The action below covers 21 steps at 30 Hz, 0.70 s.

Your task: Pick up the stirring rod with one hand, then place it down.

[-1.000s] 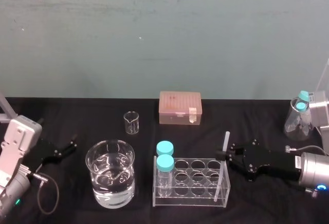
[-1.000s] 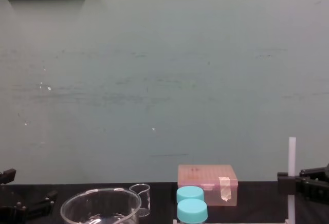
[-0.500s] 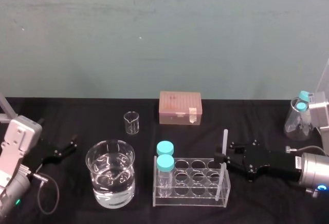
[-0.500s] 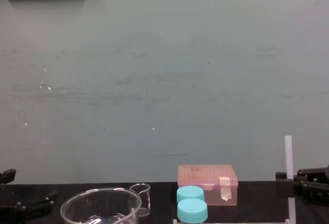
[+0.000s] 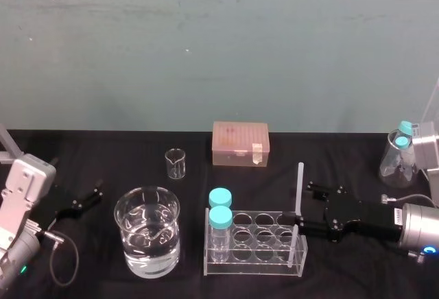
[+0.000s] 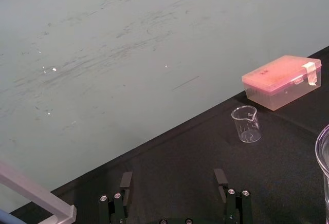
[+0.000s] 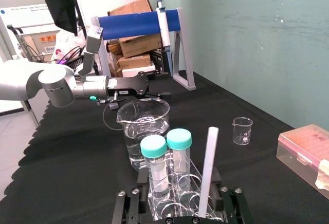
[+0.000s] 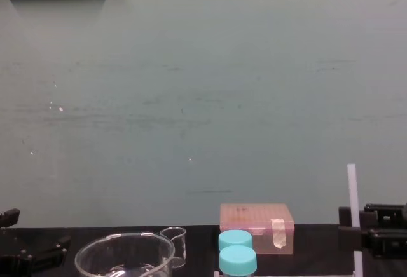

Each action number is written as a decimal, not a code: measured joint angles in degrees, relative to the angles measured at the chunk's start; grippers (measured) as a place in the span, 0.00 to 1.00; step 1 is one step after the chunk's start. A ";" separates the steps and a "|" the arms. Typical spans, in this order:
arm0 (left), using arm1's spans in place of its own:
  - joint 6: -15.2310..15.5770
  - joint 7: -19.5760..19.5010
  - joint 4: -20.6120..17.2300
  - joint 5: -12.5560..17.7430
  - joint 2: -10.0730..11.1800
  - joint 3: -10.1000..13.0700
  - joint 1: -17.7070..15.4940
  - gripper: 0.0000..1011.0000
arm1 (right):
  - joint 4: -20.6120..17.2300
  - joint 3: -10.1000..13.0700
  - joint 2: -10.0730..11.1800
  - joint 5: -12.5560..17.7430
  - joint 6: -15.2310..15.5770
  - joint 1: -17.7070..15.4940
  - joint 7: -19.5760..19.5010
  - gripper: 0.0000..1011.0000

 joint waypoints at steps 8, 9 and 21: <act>0.00 0.00 0.00 0.00 0.00 0.00 0.00 0.99 | -0.04 0.00 0.00 0.04 0.04 0.00 -0.02 0.92; 0.00 0.00 0.00 0.00 0.00 0.00 0.00 0.99 | -0.04 0.00 0.00 0.05 0.04 0.00 -0.03 0.96; 0.00 0.00 0.00 0.00 0.00 0.00 0.00 0.99 | -0.04 0.00 0.00 0.09 0.06 0.00 -0.02 0.99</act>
